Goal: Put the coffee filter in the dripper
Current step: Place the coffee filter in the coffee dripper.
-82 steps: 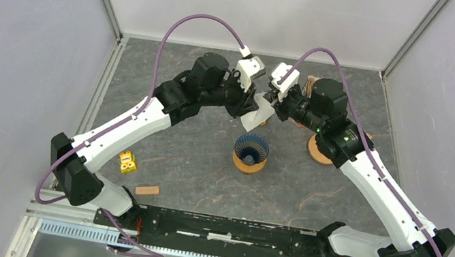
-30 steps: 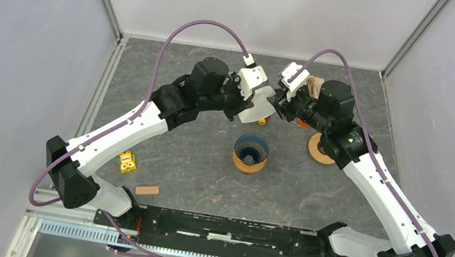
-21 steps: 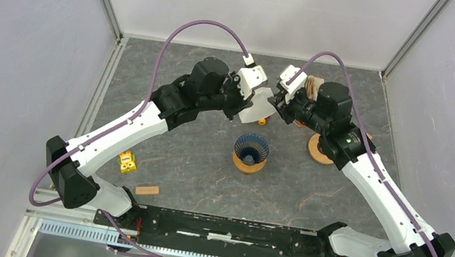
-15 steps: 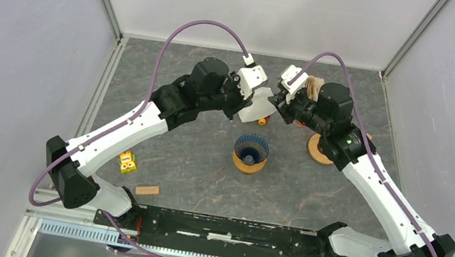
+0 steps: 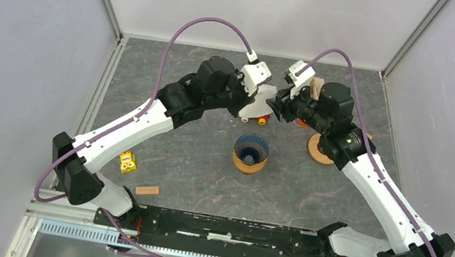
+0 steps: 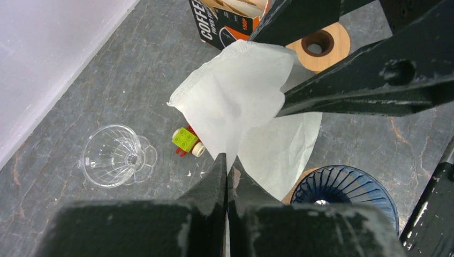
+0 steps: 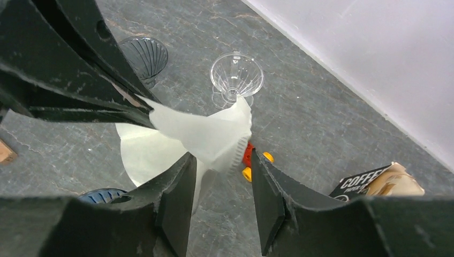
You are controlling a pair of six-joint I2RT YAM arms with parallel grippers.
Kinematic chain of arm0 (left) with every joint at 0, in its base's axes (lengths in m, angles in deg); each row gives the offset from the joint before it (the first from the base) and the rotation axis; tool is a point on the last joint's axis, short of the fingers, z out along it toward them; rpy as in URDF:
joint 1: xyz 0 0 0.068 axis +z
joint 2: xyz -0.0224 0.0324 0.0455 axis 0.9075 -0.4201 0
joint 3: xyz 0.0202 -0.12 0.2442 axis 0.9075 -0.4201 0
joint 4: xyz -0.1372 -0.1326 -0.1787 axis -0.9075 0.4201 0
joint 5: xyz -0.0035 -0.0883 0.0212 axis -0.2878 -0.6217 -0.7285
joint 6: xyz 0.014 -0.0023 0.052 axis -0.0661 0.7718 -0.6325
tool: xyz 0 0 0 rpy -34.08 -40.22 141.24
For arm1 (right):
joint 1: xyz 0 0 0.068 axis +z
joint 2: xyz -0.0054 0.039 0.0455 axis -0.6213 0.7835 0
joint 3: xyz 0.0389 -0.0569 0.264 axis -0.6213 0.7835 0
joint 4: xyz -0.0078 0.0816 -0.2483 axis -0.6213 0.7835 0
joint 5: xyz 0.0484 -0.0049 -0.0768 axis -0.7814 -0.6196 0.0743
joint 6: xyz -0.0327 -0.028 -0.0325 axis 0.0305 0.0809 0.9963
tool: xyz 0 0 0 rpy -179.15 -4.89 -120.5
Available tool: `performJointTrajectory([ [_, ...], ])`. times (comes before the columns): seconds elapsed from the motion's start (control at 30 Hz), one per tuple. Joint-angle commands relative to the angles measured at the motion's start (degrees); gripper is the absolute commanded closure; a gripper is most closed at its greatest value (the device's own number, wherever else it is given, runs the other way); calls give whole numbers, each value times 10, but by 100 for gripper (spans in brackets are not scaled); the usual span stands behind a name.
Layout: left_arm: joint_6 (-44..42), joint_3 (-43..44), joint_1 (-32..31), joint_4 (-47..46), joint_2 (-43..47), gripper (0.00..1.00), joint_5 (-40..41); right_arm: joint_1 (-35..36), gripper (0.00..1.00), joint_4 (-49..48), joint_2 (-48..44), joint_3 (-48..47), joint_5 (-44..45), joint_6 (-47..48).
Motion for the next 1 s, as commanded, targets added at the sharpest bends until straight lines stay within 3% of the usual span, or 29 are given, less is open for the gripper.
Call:
performJointTrajectory([
  [0.0, 33, 31, -8, -28, -9, 98, 17, -4, 52, -33, 14, -15, -1, -51],
  [0.17, 41, 29, -10, -35, -11, 98, 35, -12, 61, -40, 24, -14, -11, -78],
  [0.4, 46, 22, -12, -44, -12, 98, 52, -27, 86, -37, 31, -16, 4, -119],
  [0.6, 10, 25, -35, -48, -23, 98, 126, -29, 98, -36, 39, -21, 1, -140],
  [0.97, -9, 38, -56, -48, -39, 98, 214, -29, 100, -34, 50, -21, 21, -162],
])
